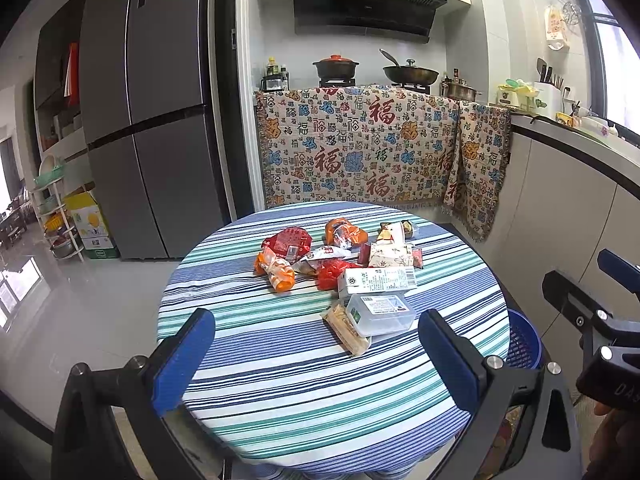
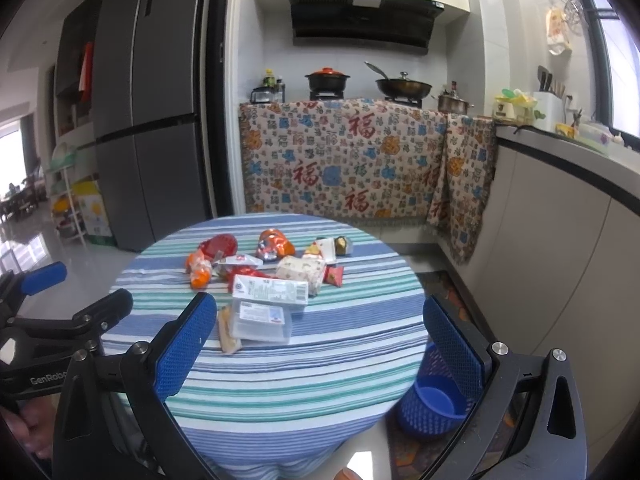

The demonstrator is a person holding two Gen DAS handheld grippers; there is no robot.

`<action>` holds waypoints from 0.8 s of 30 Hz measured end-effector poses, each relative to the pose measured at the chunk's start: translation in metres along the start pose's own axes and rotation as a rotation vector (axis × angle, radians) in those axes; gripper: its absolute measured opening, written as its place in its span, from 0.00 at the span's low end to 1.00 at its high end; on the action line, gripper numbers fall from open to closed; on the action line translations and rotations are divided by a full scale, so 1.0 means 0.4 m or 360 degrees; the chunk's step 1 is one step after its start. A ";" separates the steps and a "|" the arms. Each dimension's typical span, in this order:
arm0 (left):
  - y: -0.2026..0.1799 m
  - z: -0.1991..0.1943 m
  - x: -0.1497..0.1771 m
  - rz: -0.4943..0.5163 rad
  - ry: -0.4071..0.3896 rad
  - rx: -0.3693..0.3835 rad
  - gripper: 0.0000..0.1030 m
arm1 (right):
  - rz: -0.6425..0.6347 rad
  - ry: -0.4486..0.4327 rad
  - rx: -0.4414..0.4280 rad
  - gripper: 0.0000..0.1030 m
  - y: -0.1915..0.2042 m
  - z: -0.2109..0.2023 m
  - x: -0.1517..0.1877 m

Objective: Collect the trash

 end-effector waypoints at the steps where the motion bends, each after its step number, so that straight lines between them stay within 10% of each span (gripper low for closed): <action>1: 0.000 0.000 0.000 0.0001 0.0000 -0.0001 1.00 | 0.0000 0.0001 -0.0001 1.00 0.000 0.000 -0.001; 24: -0.001 0.001 0.000 0.0004 0.0003 -0.0002 1.00 | -0.0008 0.0007 -0.0003 1.00 -0.003 0.001 -0.004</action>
Point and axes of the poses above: each gripper's, at about its wrist camera, not at the fingertips, and z roughly the way its jaws point, y to its left, x to its underside, the point moved 4 cm from there along z, roughly the way its jaws point, and after that the axes turned 6 degrees about -z, right-handed, at the moved point
